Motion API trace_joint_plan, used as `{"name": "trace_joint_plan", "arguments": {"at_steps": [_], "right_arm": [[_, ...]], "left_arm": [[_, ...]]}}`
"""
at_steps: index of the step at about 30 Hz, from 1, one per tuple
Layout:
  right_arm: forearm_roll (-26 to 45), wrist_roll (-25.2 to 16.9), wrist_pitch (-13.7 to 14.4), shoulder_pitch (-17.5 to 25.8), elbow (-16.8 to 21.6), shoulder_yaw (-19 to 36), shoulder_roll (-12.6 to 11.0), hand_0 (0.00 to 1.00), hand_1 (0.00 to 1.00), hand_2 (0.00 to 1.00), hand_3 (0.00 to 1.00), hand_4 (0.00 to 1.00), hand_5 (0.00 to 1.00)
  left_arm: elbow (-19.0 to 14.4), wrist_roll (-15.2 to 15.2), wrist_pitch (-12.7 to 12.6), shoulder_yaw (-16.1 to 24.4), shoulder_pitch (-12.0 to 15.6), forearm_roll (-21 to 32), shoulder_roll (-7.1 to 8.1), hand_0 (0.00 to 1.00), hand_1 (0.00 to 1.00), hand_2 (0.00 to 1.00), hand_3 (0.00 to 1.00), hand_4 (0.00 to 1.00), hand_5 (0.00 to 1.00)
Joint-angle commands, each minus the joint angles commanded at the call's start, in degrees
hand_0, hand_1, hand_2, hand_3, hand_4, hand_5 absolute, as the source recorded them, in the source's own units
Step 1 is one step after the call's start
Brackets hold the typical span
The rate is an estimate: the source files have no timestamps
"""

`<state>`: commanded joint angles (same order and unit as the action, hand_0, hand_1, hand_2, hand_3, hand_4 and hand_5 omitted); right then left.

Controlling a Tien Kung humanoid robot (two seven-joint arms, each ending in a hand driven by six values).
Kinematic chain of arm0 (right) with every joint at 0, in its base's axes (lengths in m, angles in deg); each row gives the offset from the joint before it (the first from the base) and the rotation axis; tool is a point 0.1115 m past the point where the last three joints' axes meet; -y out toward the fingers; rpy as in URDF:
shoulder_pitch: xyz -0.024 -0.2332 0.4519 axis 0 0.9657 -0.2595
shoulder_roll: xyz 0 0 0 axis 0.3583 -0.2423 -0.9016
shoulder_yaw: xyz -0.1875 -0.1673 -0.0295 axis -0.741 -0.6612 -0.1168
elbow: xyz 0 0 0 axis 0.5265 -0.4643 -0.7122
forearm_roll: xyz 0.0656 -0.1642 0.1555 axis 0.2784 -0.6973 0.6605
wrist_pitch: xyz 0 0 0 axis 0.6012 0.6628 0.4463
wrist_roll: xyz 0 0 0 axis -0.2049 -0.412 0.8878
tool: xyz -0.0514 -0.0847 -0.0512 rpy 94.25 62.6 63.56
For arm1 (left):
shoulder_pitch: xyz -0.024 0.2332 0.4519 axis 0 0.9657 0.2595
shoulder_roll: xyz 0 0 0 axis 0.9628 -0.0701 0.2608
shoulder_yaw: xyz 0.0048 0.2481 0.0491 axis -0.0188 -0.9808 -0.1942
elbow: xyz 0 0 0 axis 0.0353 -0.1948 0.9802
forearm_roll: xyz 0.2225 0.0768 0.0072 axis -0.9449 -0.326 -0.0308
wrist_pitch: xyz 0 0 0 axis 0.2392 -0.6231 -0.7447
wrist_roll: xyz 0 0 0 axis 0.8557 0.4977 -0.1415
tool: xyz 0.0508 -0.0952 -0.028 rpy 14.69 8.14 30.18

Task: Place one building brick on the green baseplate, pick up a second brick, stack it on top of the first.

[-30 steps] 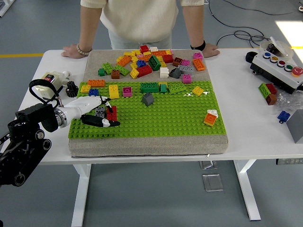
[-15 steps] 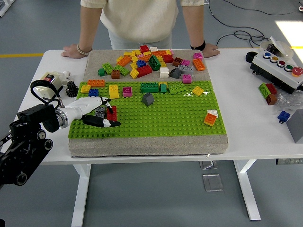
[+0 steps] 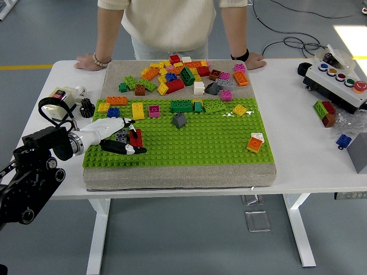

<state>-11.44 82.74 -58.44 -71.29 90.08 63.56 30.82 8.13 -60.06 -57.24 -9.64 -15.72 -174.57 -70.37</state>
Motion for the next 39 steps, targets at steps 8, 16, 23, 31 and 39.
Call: {"name": "trace_joint_plan", "arguments": {"at_steps": [8, 16, 23, 31, 39], "right_arm": [[-0.03, 0.00, -0.02, 0.10, 0.00, 0.04, -0.01, 0.757, 0.685, 0.734, 0.754, 0.998, 0.503], [0.07, -0.01, 0.00, 0.04, 0.00, 0.04, 0.02, 0.757, 0.685, 0.733, 0.754, 0.998, 0.504], [0.09, 0.01, 0.01, 0.09, 0.00, 0.00, 0.02, 0.757, 0.685, 0.734, 0.754, 0.998, 0.503], [0.11, 0.00, 0.03, 0.14, 0.00, -0.21, 0.08, 0.757, 0.685, 0.734, 0.754, 0.998, 0.502], [0.14, 0.02, 0.03, 0.15, 0.00, -0.19, 0.11, 0.758, 0.685, 0.734, 0.754, 0.998, 0.503]], "left_arm": [[0.35, -0.10, -0.39, -0.09, -0.26, 0.01, -0.03, 0.998, 0.990, 0.968, 0.661, 0.998, 0.782], [1.36, -0.15, -0.75, -0.50, -0.83, -0.11, -0.11, 0.998, 0.990, 0.965, 0.659, 0.998, 0.773], [1.90, -0.16, -0.77, -0.73, -1.02, -0.08, -0.11, 0.998, 0.991, 0.965, 0.656, 0.998, 0.765], [2.42, -0.13, -0.88, -0.95, -1.19, -0.02, -0.15, 0.998, 0.990, 0.964, 0.655, 0.998, 0.761], [2.80, -0.14, -0.63, -1.15, -1.45, -0.24, 0.55, 0.998, 0.986, 0.957, 0.654, 0.998, 0.757]]}}
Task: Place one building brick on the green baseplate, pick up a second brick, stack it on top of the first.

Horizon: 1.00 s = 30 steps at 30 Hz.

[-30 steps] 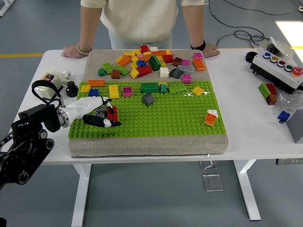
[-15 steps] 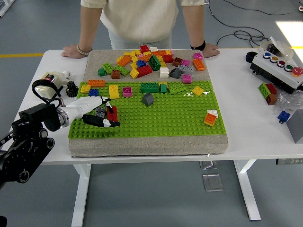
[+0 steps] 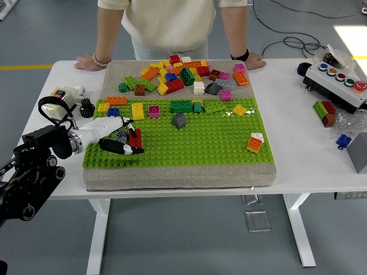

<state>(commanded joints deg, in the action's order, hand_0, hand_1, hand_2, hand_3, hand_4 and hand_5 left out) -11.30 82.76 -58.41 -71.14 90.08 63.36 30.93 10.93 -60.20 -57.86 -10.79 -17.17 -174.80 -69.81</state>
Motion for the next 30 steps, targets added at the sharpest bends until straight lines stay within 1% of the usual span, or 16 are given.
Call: {"name": "trace_joint_plan", "arguments": {"at_steps": [5, 11, 18, 30], "right_arm": [[-0.02, 0.01, -0.01, 0.03, 0.00, 0.05, 0.00, 0.758, 0.685, 0.734, 0.754, 0.998, 0.503], [-0.04, 0.01, 0.00, 0.00, 0.00, 0.05, 0.00, 0.757, 0.685, 0.733, 0.754, 0.998, 0.502], [-0.03, 0.04, -0.03, 0.00, 0.00, 0.12, -0.07, 0.757, 0.685, 0.732, 0.754, 0.998, 0.502], [0.03, -0.01, -0.02, -0.09, 0.00, 0.22, -0.10, 0.757, 0.685, 0.733, 0.754, 0.998, 0.501]], "left_arm": [[-0.42, 0.00, 0.26, 0.32, 0.13, -0.20, 0.73, 0.998, 0.986, 0.957, 0.654, 0.998, 0.757], [-0.90, -0.02, 0.53, 0.42, 0.30, -0.14, 1.04, 0.998, 0.981, 0.948, 0.650, 0.998, 0.751], [-0.88, 0.05, 0.70, 0.46, 0.49, -0.04, 0.90, 0.998, 0.980, 0.948, 0.649, 0.998, 0.750], [-0.72, 0.31, 0.76, 0.16, 0.97, -0.33, 0.19, 0.998, 0.983, 0.953, 0.649, 0.998, 0.747]]}}
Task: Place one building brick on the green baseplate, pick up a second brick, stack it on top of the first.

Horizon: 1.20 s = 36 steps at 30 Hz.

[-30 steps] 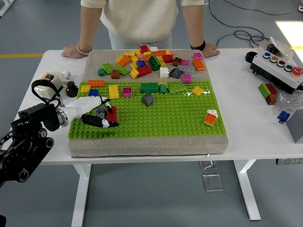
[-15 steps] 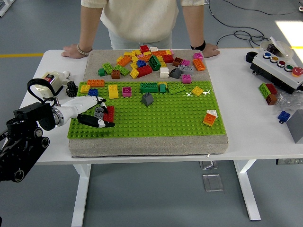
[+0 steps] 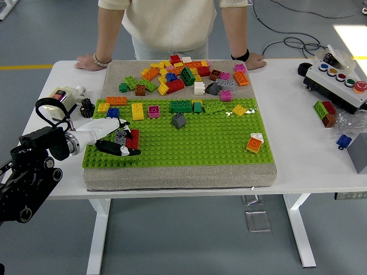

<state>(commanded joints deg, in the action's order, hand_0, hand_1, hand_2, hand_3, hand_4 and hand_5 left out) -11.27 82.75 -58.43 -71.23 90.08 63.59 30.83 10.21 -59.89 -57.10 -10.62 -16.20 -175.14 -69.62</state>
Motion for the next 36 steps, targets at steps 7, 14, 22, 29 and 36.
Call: {"name": "trace_joint_plan", "arguments": {"at_steps": [7, 14, 22, 29, 36], "right_arm": [[0.02, 0.00, -0.03, 0.05, 0.00, 0.02, -0.09, 0.757, 0.685, 0.733, 0.754, 0.998, 0.502], [0.13, -0.03, 0.00, 0.00, 0.00, 0.08, -0.12, 0.756, 0.685, 0.733, 0.754, 0.998, 0.503], [0.15, -0.04, 0.00, 0.08, 0.00, 0.19, -0.08, 0.757, 0.685, 0.733, 0.754, 0.998, 0.502], [0.12, -0.04, 0.02, -0.02, 0.00, 0.07, -0.11, 0.758, 0.685, 0.734, 0.754, 0.998, 0.503], [0.18, 0.01, 0.00, 0.03, 0.00, -0.11, -0.11, 0.758, 0.686, 0.733, 0.754, 0.998, 0.503]], "left_arm": [[-0.60, 0.07, 0.01, 0.27, -0.02, 0.02, 0.16, 0.998, 0.981, 0.951, 0.648, 0.998, 0.746], [-4.05, 0.11, 0.29, 2.39, 0.23, 0.72, 0.60, 0.998, 0.978, 0.940, 0.647, 0.998, 0.744], [-9.45, 0.58, 0.63, 5.44, 0.65, 1.49, 1.17, 0.998, 0.963, 0.922, 0.648, 0.998, 0.745], [-10.06, 0.60, 0.02, 5.34, 0.49, 1.89, 1.02, 0.998, 0.937, 0.898, 0.653, 0.998, 0.744], [-10.08, 0.68, -0.17, 5.14, 0.41, 2.06, 0.87, 0.998, 0.918, 0.881, 0.709, 0.998, 0.739]]}}
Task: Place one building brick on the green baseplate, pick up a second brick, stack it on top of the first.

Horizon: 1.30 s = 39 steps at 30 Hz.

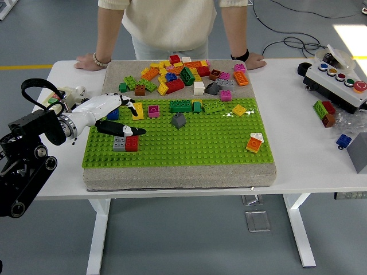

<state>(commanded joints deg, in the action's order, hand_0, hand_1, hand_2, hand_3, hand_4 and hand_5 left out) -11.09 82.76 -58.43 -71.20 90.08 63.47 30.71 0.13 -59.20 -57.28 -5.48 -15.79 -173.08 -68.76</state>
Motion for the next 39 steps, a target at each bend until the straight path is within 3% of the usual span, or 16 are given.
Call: {"name": "trace_joint_plan", "arguments": {"at_steps": [5, 6, 17, 18, 23, 24, 39], "right_arm": [[0.08, -0.03, 0.04, -0.10, 0.00, -0.19, 0.08, 0.758, 0.686, 0.733, 0.754, 0.998, 0.503], [0.11, -0.04, 0.04, -0.10, 0.00, -0.24, 0.10, 0.758, 0.685, 0.733, 0.754, 0.998, 0.502], [0.20, 0.05, 0.08, -0.43, 0.00, -0.78, -0.02, 0.758, 0.685, 0.733, 0.754, 0.998, 0.503], [0.21, 0.08, 0.06, -0.47, 0.00, -0.89, -0.04, 0.758, 0.685, 0.733, 0.754, 0.998, 0.502], [0.19, 0.12, 0.04, -0.55, 0.00, -1.04, -0.11, 0.758, 0.685, 0.733, 0.754, 0.998, 0.502], [0.17, 0.12, 0.04, -0.56, 0.00, -1.02, -0.11, 0.760, 0.685, 0.733, 0.753, 0.998, 0.502], [0.33, 0.05, 0.15, -0.51, 0.00, -0.30, -0.14, 0.758, 0.685, 0.733, 0.754, 0.998, 0.501]], "left_arm": [[-0.07, 0.01, -0.73, -0.26, 0.20, 0.59, -0.17, 0.998, 0.918, 0.881, 0.709, 0.998, 0.739], [-0.14, 0.01, -0.92, -0.27, 0.25, 0.73, -0.18, 0.998, 0.891, 0.851, 0.761, 0.998, 0.726], [-2.40, 0.27, -3.38, 0.66, 1.90, 2.90, -0.79, 0.998, 0.864, 0.832, 0.768, 0.998, 0.711], [-2.71, 0.34, -3.67, 0.79, 2.09, 3.21, -0.88, 0.998, 0.833, 0.807, 0.777, 0.998, 0.670], [-3.34, 0.42, -4.71, 1.49, 2.63, 3.87, -1.21, 0.998, 0.833, 0.807, 0.777, 0.998, 0.670], [-3.41, 0.41, -4.81, 1.64, 2.68, 3.93, -1.26, 0.998, 0.817, 0.796, 0.784, 0.998, 0.620], [-2.77, 0.45, -5.60, 2.48, 2.38, 3.10, -1.77, 0.993, 0.810, 0.792, 0.792, 0.998, 0.540]]}}
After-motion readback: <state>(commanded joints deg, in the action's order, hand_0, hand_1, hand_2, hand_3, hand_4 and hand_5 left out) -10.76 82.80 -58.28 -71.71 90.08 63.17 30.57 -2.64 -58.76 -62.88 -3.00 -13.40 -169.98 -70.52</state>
